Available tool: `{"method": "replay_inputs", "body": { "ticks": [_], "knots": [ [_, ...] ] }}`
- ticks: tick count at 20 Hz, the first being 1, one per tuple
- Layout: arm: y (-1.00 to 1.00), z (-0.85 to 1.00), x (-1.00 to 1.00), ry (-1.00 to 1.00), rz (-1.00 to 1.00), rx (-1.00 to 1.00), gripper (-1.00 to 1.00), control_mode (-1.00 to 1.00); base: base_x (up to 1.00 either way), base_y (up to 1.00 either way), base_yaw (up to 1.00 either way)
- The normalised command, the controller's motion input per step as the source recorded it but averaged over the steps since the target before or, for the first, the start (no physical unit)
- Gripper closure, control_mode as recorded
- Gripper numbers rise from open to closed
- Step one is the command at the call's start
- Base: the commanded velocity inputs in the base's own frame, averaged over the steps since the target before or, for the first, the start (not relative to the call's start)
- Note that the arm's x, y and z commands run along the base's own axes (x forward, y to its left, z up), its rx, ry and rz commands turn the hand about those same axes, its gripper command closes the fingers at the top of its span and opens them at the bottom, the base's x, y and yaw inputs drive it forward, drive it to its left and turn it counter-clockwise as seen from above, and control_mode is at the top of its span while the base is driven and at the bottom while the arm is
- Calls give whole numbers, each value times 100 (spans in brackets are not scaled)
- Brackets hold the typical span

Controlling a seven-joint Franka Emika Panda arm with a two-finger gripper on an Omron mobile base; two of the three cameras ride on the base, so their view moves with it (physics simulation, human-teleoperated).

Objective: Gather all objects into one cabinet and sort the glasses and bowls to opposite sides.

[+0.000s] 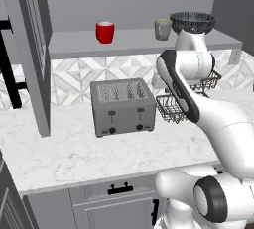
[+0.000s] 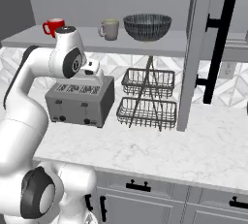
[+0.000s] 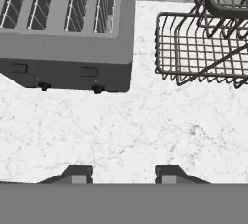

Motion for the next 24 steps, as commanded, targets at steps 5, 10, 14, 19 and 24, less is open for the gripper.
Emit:
{"method": "replay_inputs", "body": {
  "ticks": [5,10,14,19,24],
  "knots": [
    [0,0,0,0,0,0,-100,100,-23,0,-1],
    [0,0,0,0,0,0,-100,100,-95,0,-1],
    [0,0,0,0,0,0,-100,100,-90,0,-8],
    [0,0,0,0,0,0,-100,100,-69,0,-16],
    [0,0,0,0,0,0,-100,100,-81,0,-17]
  ]
}}
